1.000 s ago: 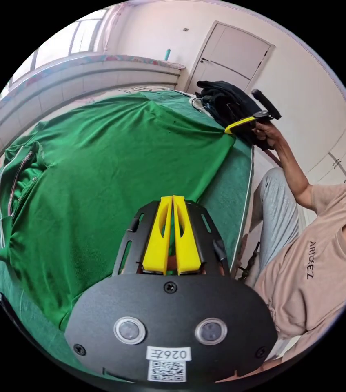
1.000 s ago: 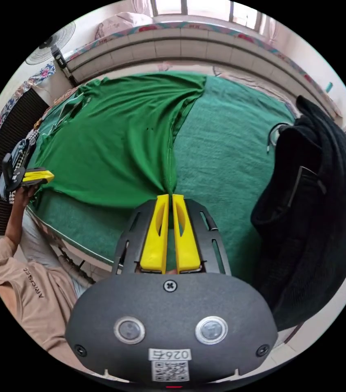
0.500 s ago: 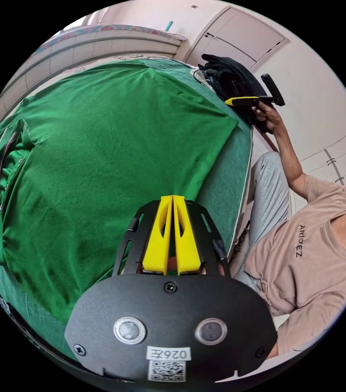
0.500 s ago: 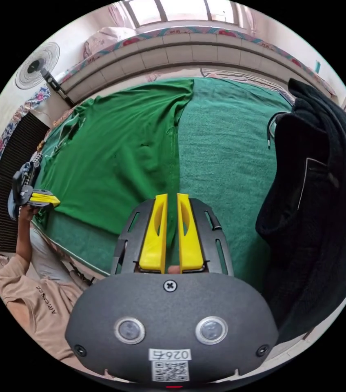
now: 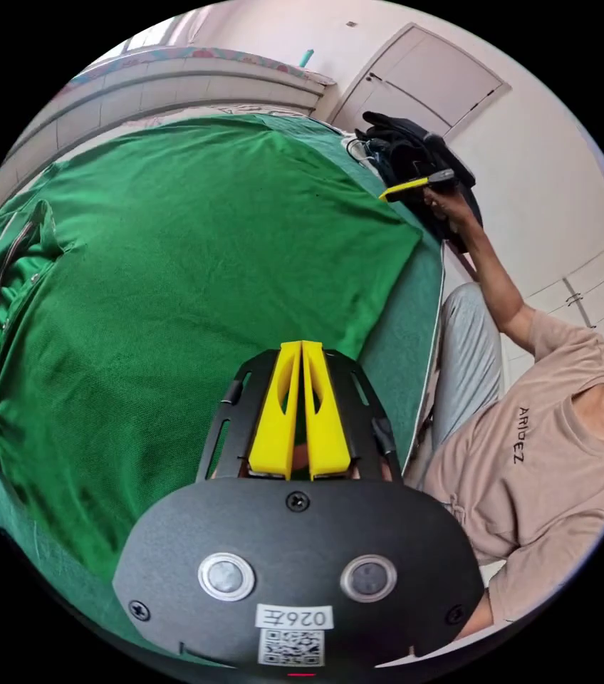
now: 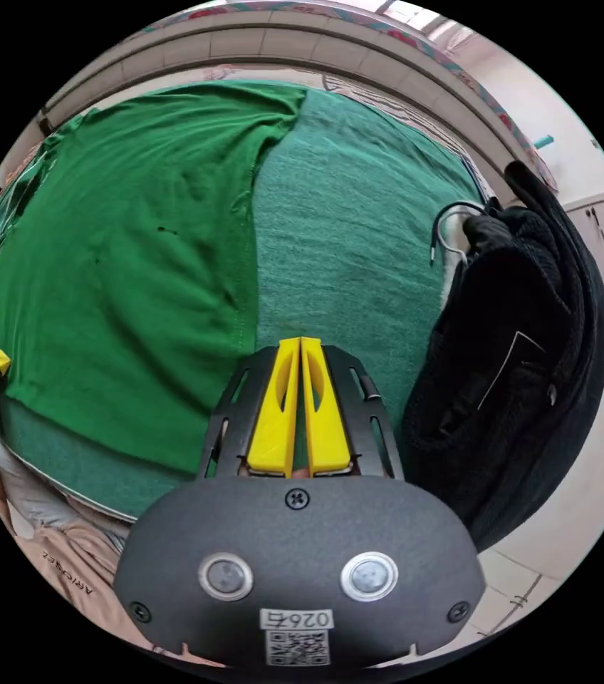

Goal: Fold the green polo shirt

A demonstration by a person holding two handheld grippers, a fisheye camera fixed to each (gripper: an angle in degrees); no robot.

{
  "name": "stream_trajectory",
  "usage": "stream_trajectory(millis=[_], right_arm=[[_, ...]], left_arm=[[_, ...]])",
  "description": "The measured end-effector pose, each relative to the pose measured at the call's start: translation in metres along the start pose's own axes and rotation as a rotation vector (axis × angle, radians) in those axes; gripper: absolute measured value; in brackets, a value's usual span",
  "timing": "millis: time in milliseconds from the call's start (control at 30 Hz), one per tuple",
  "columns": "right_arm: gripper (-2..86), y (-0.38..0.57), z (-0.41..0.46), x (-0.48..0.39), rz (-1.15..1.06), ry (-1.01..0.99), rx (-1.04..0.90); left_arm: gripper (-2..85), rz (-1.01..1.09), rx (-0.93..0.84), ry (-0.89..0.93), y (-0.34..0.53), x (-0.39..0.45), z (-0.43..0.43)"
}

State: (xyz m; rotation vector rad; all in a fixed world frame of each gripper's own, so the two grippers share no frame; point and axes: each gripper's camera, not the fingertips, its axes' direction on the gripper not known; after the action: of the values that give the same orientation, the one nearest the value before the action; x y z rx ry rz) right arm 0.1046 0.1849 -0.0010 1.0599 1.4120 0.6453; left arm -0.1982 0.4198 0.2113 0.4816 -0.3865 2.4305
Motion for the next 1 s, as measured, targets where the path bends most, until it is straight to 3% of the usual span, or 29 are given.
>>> stream_trajectory(millis=[167, 267, 433, 500, 600, 667, 767, 867, 1000], right_arm=[[-0.9, 0.015, 0.046, 0.033, -0.045, -0.132, 0.266], [-1.0, 0.012, 0.123, 0.033, -0.184, -0.067, 0.091], [-1.0, 0.058, 0.187, 0.112, -0.087, -0.105, 0.096], [-1.0, 0.089, 0.197, 0.132, -0.065, -0.065, 0.186], [-0.9, 0.164, 0.183, 0.124, -0.133, 0.007, 0.500], [-0.9, 0.239, 0.175, 0.086, -0.314, 0.034, 0.738], [-0.9, 0.337, 0.183, 0.021, -0.648, 0.029, 0.891], [-1.0, 0.447, 0.215, -0.034, -0.994, 0.005, 0.993], [-1.0, 0.564, 0.275, -0.057, -1.319, 0.034, 1.016]], left_arm=[[-0.9, 0.030, 0.121, 0.017, 0.014, 0.008, -0.020], [-0.8, 0.043, 0.309, -0.077, 0.039, 0.022, -0.062], [-0.8, -0.034, 0.643, -0.341, 0.107, 0.040, -0.149], [-0.8, -0.028, 0.628, -0.387, 0.120, 0.046, -0.162], [-0.2, -0.054, 0.580, -0.475, 0.136, 0.054, -0.168], [0.3, -0.079, 0.583, -0.512, 0.145, 0.058, -0.169], [2.0, -0.078, 0.523, -0.503, 0.154, 0.063, -0.167], [4.1, -0.095, 0.357, -0.510, 0.164, 0.064, -0.152], [8.6, 0.051, 0.214, -0.489, 0.195, 0.086, -0.124]])
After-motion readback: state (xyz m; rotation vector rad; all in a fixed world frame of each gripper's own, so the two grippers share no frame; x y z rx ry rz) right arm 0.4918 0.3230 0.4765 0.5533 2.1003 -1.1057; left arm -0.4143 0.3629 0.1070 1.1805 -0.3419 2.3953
